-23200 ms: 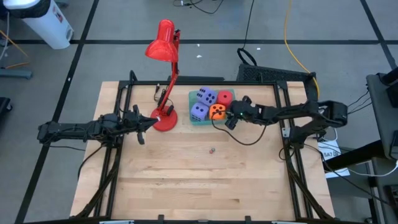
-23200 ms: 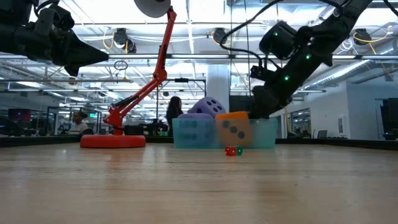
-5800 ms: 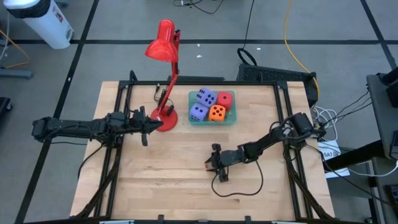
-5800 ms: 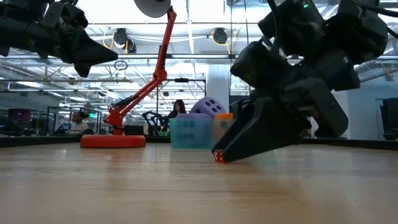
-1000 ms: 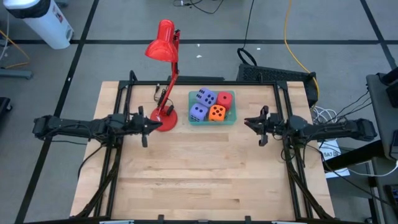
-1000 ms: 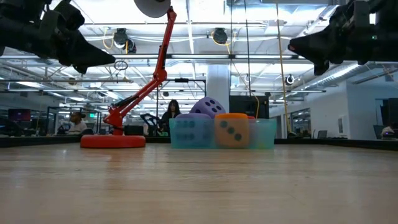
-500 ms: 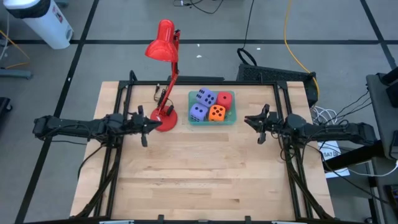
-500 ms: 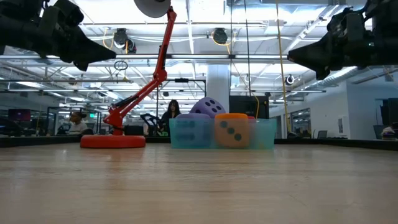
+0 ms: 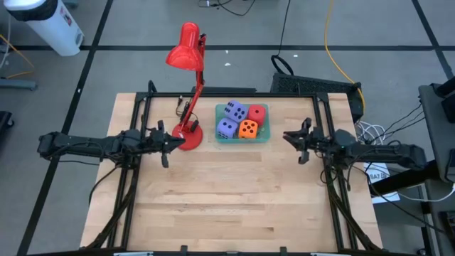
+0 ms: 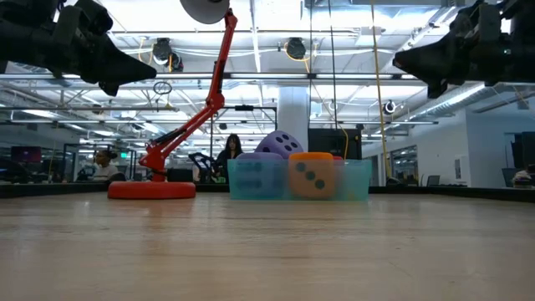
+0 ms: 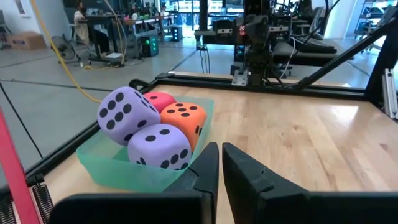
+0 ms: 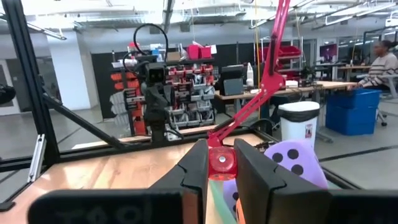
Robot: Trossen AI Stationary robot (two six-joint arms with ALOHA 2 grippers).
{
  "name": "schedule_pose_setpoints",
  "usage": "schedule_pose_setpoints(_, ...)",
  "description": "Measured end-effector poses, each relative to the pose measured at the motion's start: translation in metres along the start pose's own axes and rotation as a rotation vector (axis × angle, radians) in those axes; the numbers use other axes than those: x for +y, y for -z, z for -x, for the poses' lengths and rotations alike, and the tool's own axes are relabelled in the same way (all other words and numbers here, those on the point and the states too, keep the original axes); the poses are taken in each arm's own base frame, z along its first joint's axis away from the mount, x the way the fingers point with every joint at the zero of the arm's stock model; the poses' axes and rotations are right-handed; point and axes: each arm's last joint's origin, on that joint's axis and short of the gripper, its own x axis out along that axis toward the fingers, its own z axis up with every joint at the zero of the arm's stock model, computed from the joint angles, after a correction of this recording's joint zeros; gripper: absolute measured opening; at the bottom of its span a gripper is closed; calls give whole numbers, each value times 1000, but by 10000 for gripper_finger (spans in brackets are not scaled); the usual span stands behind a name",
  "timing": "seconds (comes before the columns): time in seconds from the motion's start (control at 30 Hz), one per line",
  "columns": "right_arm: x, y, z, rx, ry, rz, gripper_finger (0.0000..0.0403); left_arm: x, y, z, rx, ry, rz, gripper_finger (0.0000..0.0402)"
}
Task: Pick & Place Dice
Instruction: Put the red small die into the green bin
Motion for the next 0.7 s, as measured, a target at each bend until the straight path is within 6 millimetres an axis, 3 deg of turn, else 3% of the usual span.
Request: schedule_pose_setpoints(0.7,1,-2,4,-13,-25,13,51,0,2,0,23,-1,-3,35)
